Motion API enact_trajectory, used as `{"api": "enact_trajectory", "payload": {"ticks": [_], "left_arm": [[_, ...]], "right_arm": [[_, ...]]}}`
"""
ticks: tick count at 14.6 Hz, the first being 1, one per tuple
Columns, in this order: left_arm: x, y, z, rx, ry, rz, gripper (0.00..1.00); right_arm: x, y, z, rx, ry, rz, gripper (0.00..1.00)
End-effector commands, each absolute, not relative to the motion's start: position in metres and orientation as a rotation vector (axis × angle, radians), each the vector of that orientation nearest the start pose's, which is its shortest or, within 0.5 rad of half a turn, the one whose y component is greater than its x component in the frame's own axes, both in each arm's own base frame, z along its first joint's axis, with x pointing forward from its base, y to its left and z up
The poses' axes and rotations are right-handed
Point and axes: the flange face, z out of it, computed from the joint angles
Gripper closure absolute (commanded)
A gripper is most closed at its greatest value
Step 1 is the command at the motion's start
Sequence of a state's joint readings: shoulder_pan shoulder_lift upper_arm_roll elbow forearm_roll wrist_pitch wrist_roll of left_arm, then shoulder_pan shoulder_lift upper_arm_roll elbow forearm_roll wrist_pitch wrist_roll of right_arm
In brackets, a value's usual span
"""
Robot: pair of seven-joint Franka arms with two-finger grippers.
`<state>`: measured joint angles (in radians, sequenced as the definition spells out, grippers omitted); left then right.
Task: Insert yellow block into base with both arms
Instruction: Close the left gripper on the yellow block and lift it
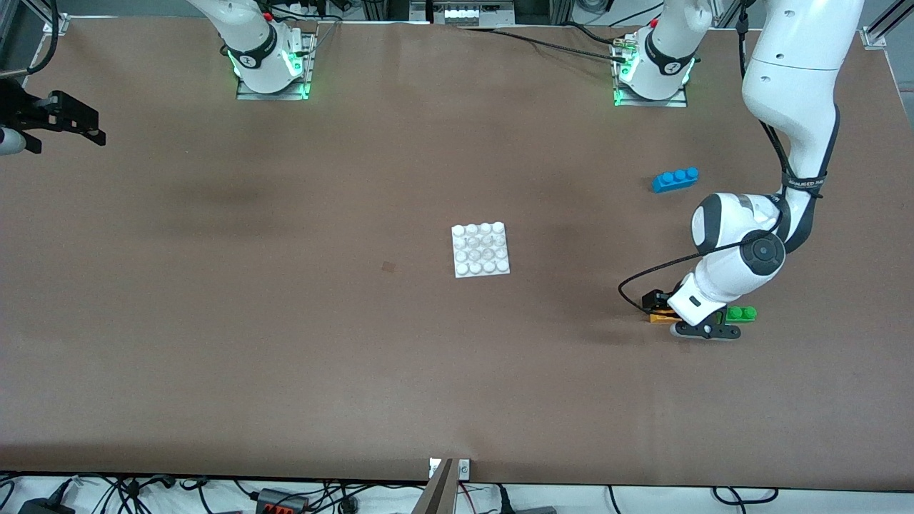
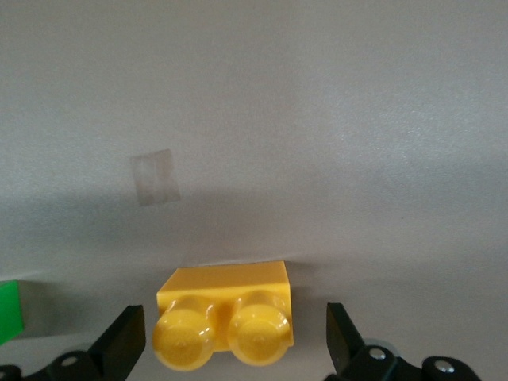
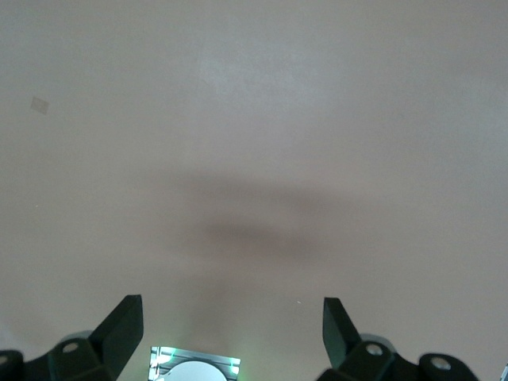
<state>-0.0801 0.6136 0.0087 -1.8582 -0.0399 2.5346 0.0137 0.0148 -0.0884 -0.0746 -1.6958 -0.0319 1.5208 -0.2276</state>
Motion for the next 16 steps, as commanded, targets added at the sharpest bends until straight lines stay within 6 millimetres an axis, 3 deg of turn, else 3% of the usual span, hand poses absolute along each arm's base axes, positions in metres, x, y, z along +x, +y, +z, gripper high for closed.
{"api": "enact_trajectory", "payload": {"ticks": [1,5,9,13,16], "left_arm": [[0.647,-0.044,0.188,-3.161,0.118,-0.111,0.00],[0.647,-0.043,0.188,-3.161,0.116,-0.114,0.00],[0.654,-0.042,0.196,-3.159,0.113,-0.143,0.09],[0.655,-0.042,0.196,-3.159,0.113,-0.148,0.27],[0.655,-0.042,0.196,-3.158,0.115,-0.148,0.29]], "right_arm": [[0.514,-0.028,0.611,-3.139,-0.201,0.123,0.00],[0.518,-0.027,0.608,-3.146,-0.088,0.105,0.00],[0.522,-0.014,0.609,-3.146,-0.127,0.076,0.00],[0.526,-0.015,0.605,-3.145,-0.122,0.090,0.00],[0.529,-0.016,0.603,-3.132,-0.114,0.091,0.00]]}}
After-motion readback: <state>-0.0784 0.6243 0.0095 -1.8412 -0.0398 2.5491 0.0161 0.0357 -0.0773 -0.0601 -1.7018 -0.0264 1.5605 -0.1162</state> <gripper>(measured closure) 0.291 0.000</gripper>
